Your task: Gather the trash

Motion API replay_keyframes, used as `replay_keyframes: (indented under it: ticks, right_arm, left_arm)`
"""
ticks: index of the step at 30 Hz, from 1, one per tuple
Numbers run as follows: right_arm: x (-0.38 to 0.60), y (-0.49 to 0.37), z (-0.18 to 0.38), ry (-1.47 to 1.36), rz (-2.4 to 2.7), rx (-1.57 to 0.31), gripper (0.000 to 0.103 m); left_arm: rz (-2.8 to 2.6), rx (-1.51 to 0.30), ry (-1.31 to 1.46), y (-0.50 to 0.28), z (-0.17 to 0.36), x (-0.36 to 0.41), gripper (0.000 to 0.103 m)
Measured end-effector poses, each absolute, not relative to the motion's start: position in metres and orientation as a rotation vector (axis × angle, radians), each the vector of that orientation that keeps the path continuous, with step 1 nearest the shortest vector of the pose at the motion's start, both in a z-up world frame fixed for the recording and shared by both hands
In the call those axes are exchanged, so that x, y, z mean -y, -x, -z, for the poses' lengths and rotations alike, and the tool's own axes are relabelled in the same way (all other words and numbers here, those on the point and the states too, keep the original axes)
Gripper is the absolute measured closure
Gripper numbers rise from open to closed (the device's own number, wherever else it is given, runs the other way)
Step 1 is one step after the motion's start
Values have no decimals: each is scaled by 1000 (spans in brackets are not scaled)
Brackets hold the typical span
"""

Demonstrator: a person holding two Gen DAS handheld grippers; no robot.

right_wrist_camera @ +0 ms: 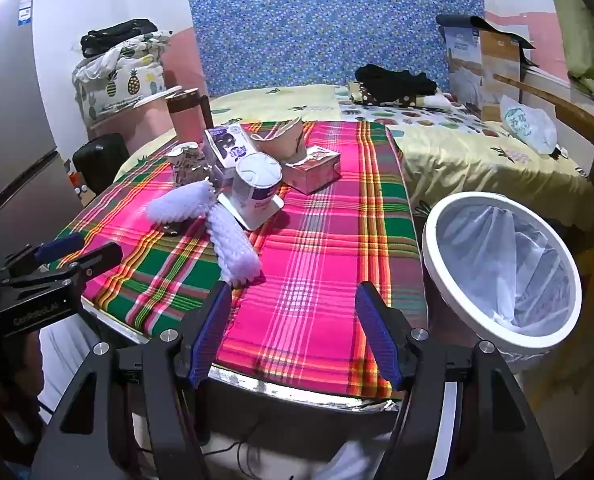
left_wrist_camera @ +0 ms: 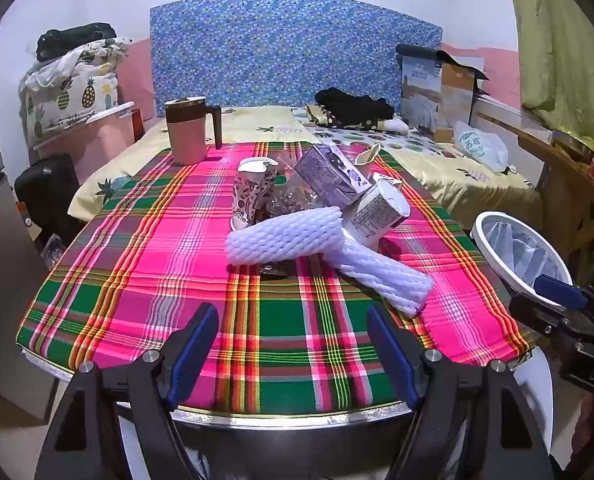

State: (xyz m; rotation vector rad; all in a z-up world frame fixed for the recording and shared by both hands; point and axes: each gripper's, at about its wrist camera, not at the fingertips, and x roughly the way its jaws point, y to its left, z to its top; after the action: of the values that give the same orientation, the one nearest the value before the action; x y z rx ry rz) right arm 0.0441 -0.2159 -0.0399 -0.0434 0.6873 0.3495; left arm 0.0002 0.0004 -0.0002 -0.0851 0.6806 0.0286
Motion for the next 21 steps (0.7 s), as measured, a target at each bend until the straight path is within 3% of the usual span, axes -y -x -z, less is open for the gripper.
replay_keyframes:
  ticks: [21]
  right_arm:
    - [213, -40, 38, 40, -352, -686, 37]
  left_arm:
    - [-26, -670, 65, 5, -5, 4, 27]
